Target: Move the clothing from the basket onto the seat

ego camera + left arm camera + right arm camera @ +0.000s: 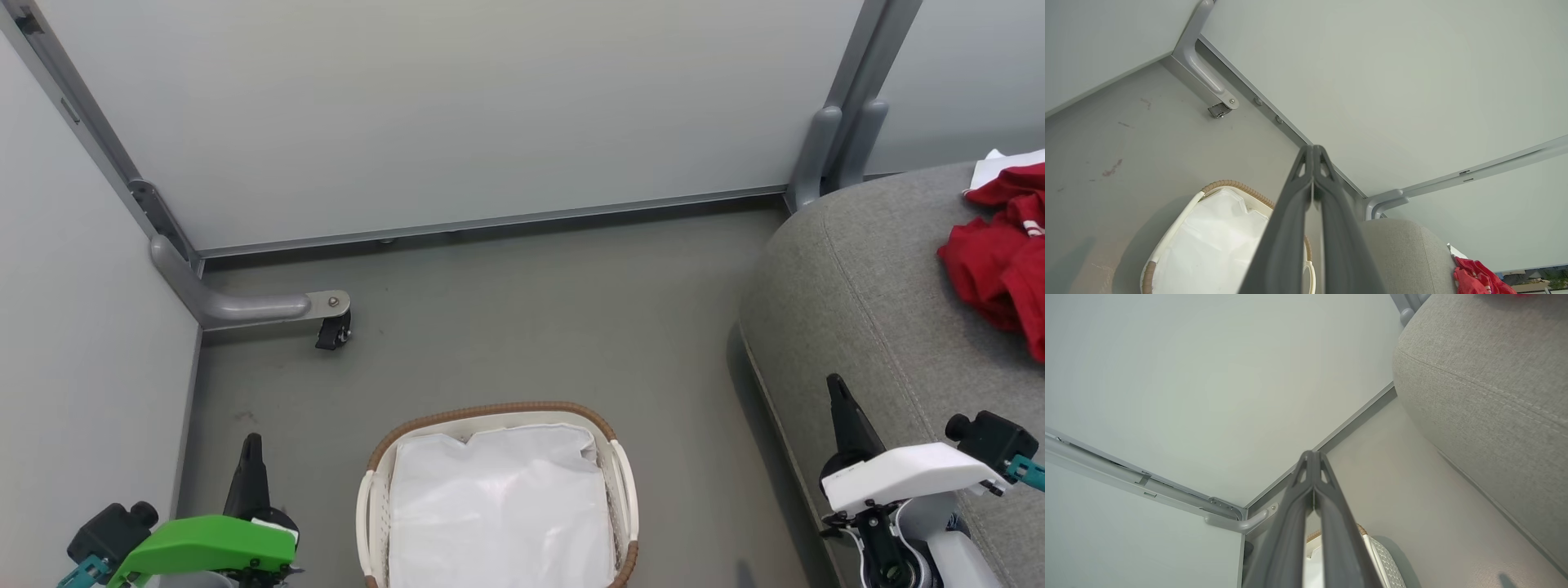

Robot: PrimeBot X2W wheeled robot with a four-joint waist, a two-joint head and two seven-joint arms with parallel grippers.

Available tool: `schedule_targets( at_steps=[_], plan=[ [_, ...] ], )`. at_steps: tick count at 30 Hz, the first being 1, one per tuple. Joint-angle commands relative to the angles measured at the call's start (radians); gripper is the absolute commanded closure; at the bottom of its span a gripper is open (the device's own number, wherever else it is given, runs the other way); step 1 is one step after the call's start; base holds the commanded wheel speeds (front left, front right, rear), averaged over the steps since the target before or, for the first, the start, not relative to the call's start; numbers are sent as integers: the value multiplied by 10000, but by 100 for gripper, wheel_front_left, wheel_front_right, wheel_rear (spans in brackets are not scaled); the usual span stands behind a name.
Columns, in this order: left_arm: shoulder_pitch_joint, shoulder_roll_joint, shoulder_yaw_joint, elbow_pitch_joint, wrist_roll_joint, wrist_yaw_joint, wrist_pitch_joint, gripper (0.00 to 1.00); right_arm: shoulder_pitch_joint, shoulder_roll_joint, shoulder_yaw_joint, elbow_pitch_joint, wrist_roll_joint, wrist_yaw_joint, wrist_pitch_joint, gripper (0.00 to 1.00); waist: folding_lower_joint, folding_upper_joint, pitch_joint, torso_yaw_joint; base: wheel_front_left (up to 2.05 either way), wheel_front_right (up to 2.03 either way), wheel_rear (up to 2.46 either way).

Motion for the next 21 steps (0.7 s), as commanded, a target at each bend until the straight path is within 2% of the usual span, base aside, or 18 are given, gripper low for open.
schedule_targets(
  at_steps=[1, 21],
  plan=[
    [-320, 34, 98, -152, -277, -37, 63, 100, -30, -67, -56, -170, 364, -5, 72, 100, 0, 0, -4, 1, 0, 0, 0],
    [-482, 41, 430, -331, -2199, -112, 637, 100, 83, -81, -267, -419, 2709, -6, 659, 100, 0, 0, -59, 14, 0, 0, 0]
  ],
)
